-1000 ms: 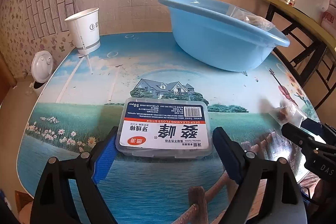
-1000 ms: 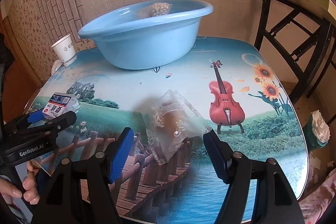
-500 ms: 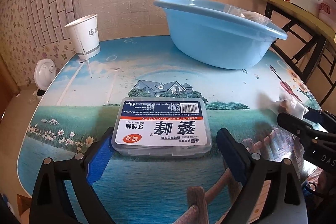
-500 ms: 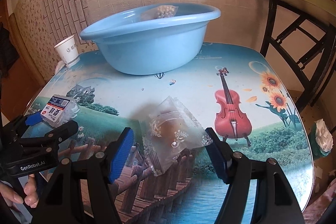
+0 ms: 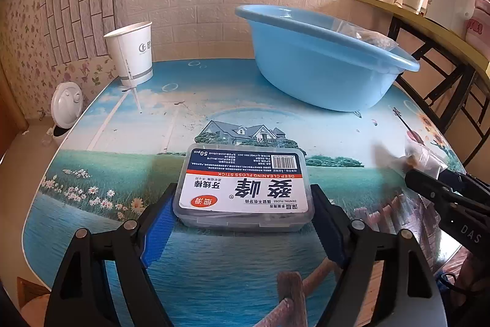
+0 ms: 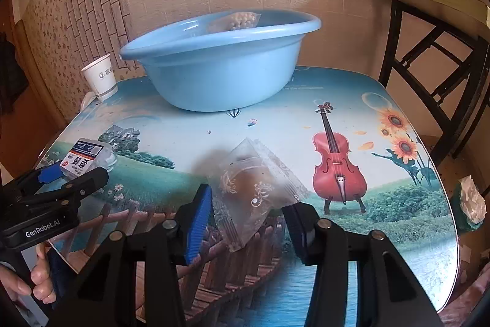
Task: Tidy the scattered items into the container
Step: 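Carry floss box with left tool while right tool carries bead bag over basin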
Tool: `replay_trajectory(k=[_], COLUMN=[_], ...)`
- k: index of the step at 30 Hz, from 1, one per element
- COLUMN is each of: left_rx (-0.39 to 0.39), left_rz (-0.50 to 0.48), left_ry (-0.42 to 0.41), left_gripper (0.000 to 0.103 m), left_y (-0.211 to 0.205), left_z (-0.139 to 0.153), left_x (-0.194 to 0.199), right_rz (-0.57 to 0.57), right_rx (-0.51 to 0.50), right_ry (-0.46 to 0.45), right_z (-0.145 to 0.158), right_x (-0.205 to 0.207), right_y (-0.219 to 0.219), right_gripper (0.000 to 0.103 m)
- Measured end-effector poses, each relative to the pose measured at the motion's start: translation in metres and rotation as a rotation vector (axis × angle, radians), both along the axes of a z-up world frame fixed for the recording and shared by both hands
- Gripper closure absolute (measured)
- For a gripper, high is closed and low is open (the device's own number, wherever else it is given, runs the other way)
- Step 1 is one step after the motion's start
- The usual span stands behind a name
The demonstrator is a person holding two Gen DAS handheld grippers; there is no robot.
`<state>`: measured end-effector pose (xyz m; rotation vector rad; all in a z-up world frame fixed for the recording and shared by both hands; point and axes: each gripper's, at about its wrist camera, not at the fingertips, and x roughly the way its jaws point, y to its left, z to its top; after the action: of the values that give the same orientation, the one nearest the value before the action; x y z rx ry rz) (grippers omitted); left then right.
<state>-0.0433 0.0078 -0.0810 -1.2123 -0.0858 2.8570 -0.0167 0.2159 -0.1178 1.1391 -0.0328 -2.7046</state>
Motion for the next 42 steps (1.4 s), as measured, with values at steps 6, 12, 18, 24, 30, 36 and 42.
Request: replay_trajectory(k=[6, 12, 18, 24, 30, 36, 42], left_rx=[0.025, 0.038, 0.032, 0.024, 0.052, 0.047, 0.073], left_rz=[0.008, 0.015, -0.009, -0.027, -0.039, -0.058, -0.068], left_ry=[-0.005, 0.016, 0.027, 0.05, 0.063, 0.077, 0.1], left_gripper=[0.024, 0.024, 0.024, 0.024, 0.024, 0.024, 0.024], left_y=[-0.003, -0.006, 0.003, 0.014, 0.016, 0.02, 0.018], left_z=[0.002, 0.014, 0.029, 0.047, 0.057, 0.067, 0.088], left_x=[0.001, 0.009, 0.02, 0.033, 0.04, 0.044, 0.035], right_rz=[-0.011, -0.019, 0.005, 0.041, 0.061, 0.074, 0.063], right_rx=[-0.035, -0.054, -0.067, -0.075, -0.071, -0.068, -0.09], right_ry=[-0.004, 0.01, 0.033, 0.021, 0.024, 0.042, 0.064], right_z=[0.001, 0.009, 0.025, 0.039, 0.047, 0.053, 0.07], right_x=[0.0, 0.005, 0.017, 0.027, 0.036, 0.041, 0.032], right_y=[0.006, 0.01, 0.005, -0.006, -0.012, -0.013, -0.005], right_gripper=[0.064, 0.064, 0.064, 0.064, 0.064, 0.064, 0.064])
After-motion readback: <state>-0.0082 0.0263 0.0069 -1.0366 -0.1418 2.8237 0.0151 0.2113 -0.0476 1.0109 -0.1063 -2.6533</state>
